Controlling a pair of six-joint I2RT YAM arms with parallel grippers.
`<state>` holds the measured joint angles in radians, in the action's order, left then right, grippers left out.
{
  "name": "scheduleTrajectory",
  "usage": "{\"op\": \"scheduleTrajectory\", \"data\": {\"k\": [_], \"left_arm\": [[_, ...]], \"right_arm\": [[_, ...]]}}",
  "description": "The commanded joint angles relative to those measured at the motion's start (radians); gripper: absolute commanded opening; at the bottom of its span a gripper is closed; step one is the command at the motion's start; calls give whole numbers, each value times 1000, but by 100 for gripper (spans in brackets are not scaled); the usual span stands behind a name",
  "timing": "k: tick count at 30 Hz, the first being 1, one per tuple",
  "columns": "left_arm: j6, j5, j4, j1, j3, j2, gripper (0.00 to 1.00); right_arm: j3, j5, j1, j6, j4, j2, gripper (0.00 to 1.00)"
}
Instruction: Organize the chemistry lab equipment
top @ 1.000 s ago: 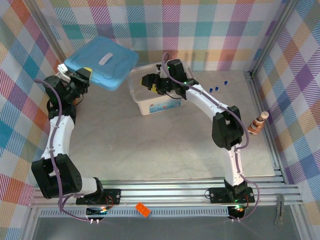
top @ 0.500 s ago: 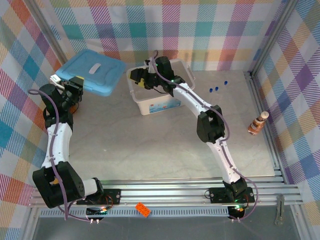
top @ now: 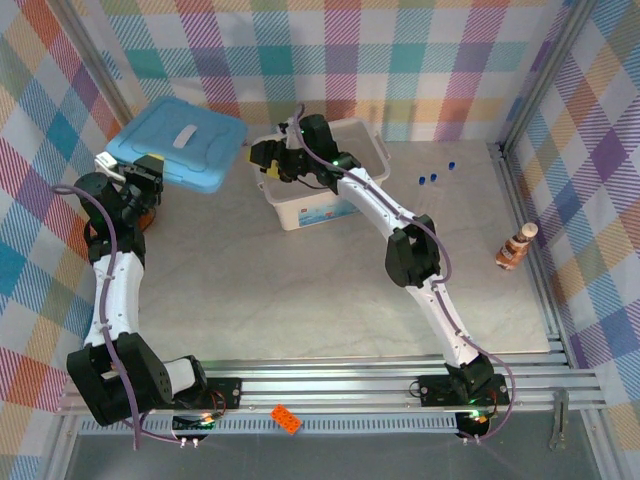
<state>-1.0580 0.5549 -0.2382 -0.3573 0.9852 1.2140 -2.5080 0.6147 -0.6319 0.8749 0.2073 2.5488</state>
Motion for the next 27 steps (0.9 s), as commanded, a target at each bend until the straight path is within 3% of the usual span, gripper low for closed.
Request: {"op": "scheduleTrajectory", "data": {"k": [1,13,17,23,27], "left_arm": [[-15,-3,-93,-17,-9,-31,0],[-58,22,-164,-19,-20,-8,0],[-71,33,-188,-18,-5,1,0],[-72,26,-175,-17,1,1,0],[-69,22,-167,-17,-3,-4,0]], "right_arm": [[-40,20,-29,-38,47,10,76],[-44,0,-50,-160,191,-25,76],[-137,-38,-50,-224,322,-13,76],[-143,-39,-60,-278,390,4,76],[-148,-120,-99,-366,459,4,77]]}}
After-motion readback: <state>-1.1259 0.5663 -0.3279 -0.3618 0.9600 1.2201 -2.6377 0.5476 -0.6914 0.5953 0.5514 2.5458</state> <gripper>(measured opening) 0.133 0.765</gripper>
